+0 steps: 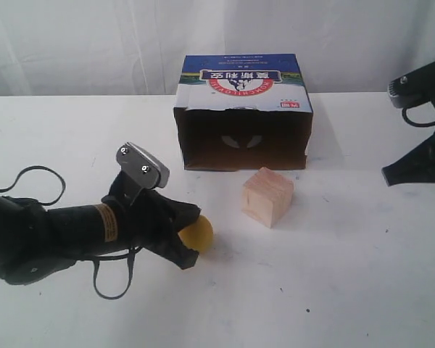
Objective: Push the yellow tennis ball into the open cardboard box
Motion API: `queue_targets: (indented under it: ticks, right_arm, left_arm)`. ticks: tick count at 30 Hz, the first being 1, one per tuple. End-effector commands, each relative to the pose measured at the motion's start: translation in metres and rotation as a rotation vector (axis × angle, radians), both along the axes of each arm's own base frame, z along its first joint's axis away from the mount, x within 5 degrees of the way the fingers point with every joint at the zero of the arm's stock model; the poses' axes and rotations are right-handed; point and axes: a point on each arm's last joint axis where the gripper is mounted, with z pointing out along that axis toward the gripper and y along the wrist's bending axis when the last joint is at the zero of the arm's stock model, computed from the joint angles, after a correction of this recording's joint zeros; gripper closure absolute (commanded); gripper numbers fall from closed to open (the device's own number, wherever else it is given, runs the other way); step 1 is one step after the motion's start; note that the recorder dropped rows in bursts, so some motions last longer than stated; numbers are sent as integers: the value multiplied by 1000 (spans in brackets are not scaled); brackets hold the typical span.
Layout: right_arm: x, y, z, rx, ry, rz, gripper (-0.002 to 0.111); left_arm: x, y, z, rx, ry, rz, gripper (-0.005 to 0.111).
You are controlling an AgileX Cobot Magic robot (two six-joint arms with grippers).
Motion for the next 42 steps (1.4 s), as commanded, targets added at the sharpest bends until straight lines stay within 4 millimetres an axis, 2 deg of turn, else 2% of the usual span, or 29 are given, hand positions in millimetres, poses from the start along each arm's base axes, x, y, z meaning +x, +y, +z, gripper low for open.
queue_targets:
  ticks: [1, 6, 13, 22, 32, 37, 39, 42]
  right_arm:
    - [-9, -6, -7, -1, 59, -65, 108]
    - [-15, -8, -4, -3, 85, -85, 108]
    - [-22, -11, 0, -57, 136, -45, 108]
    - [-31, -14, -16, -88, 202, -34, 108]
    - [-40, -13, -36, -57, 254, -21, 108]
    - [-43, -12, -42, -26, 268, -20, 108]
    - [-43, -11, -42, -17, 265, -18, 108]
    - [-42, -9, -42, 1, 250, -6, 108]
  left_arm:
    - [15, -9, -23, 72, 26, 6, 107]
    - [34, -19, -34, 129, 51, 22, 107]
    - [53, -32, -31, 152, -31, -4, 107]
    - [71, -41, -29, 177, -62, 18, 107]
    - [85, -51, -9, 144, -141, 15, 107]
    - [89, -49, 16, 97, -203, 31, 107]
    - [89, -47, 26, 93, -193, 49, 107]
    - [83, -39, 35, 101, -87, 110, 107]
